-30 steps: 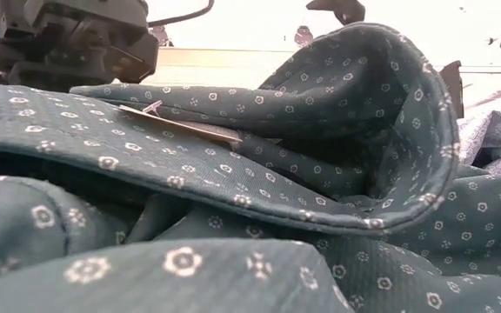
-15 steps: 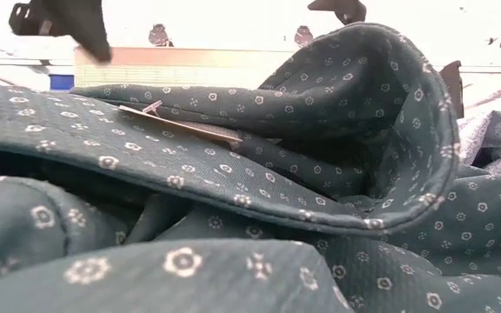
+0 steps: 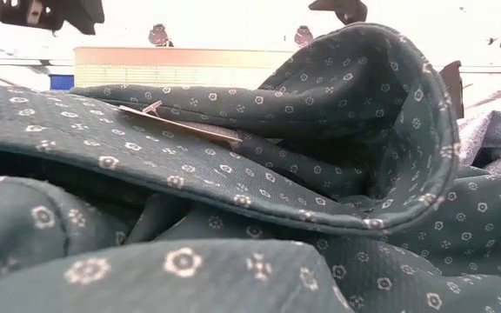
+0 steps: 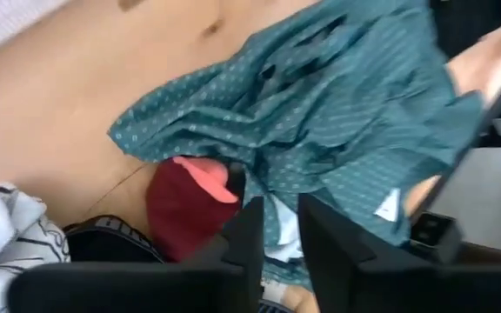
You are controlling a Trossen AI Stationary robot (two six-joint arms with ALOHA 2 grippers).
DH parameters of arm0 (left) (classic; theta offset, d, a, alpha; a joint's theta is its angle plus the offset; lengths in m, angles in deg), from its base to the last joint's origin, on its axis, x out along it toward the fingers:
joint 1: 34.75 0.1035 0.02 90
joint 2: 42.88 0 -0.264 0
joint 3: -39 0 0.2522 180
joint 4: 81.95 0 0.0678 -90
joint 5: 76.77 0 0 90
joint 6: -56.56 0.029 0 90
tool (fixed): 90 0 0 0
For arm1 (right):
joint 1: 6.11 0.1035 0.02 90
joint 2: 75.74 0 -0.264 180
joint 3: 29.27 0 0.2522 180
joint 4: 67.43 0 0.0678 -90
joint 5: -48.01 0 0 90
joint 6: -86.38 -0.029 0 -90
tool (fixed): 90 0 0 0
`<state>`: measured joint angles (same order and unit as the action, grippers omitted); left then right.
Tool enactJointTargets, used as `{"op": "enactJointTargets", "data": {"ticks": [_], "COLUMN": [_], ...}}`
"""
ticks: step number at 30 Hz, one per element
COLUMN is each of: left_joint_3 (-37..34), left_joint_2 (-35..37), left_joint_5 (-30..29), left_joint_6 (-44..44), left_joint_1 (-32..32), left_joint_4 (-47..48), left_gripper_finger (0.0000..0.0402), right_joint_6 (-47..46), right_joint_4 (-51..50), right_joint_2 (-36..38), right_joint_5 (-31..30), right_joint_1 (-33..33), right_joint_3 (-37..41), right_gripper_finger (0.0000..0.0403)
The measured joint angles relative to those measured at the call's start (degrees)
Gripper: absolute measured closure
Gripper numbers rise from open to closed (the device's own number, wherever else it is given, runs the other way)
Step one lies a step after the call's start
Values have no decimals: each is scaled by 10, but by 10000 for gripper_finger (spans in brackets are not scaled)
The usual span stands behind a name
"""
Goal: Sort clothes
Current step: Put the red sock into the white laundry organizer
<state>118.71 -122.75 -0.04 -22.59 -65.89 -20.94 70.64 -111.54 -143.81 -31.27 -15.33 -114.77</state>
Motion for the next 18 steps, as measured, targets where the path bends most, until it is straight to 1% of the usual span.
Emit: {"op": "enactJointTargets", "data": {"ticks": [2,6,7,12,14,18], "left_joint_3": [0,0,0,0,0,0], "left_joint_2": [-28,-89,-103,-155,-167,-182], "left_joint_5": [16,74,77,68,67,43], "left_joint_6": [-8,-46,-54,-120,-123,-132], "left_joint_1": [0,1,1,9,13,19], "left_joint_4": [-5,-3,-3,-5,-21,-40], "left_gripper_finger": [286,230,218,172,162,155], "right_joint_6": [4,10,10,17,19,33], "right_joint_4": [-6,-17,-19,-26,-31,-32], "right_joint_2": [0,0,0,0,0,0], "right_joint_5": [0,1,0,0,1,1], "right_joint_1": [7,19,21,26,26,26], "right_joint_3": [0,0,0,0,0,0], "right_gripper_finger": [181,181,181,181,181,181]}}
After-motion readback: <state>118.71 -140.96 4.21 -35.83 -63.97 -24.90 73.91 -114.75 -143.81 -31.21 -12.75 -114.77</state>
